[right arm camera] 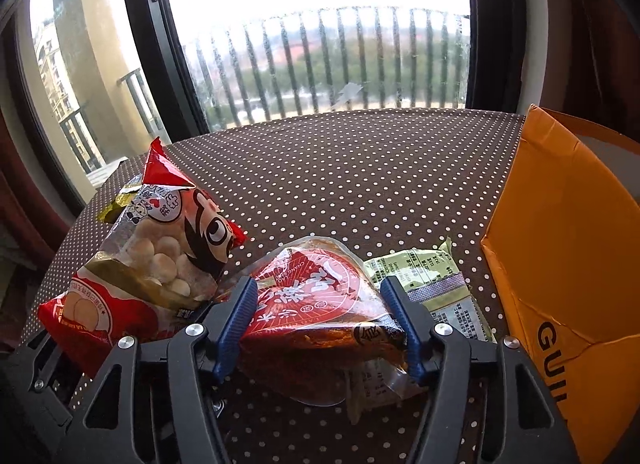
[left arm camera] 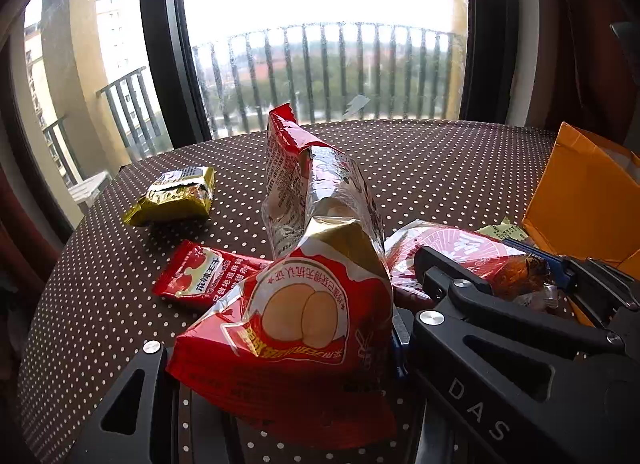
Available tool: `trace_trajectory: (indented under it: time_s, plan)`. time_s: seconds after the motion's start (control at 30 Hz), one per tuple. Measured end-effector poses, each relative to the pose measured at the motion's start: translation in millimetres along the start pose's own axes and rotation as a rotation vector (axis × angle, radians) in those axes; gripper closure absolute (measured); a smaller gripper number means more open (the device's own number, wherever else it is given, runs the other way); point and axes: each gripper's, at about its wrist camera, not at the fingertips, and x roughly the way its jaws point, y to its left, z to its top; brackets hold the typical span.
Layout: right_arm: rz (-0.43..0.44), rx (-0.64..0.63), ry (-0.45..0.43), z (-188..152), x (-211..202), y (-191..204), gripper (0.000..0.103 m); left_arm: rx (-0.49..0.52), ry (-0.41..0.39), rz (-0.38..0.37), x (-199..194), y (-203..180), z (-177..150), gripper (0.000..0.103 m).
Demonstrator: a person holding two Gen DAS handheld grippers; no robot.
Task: Organize snacks
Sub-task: 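Grasp the large red bun bag with the left tool while the right tool grasps the red pastry bag, then lift and carry both red bags over the orange box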
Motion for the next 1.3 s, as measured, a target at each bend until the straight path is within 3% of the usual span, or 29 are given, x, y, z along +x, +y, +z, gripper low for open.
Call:
trace_trajectory:
  time_s: [0.4,1.3]
  plan:
    - [0.030,-0.010,-0.037,-4.1,-25.4,2.3,0.044,-0.013,-0.031,0.017,-30.9,-7.0,-7.8,0.055]
    - [0.062,-0.036,-0.145,-2.0,-108.7,-14.8,0.045,-0.020,-0.143,0.029,-117.8,-25.1,3.9,0.055]
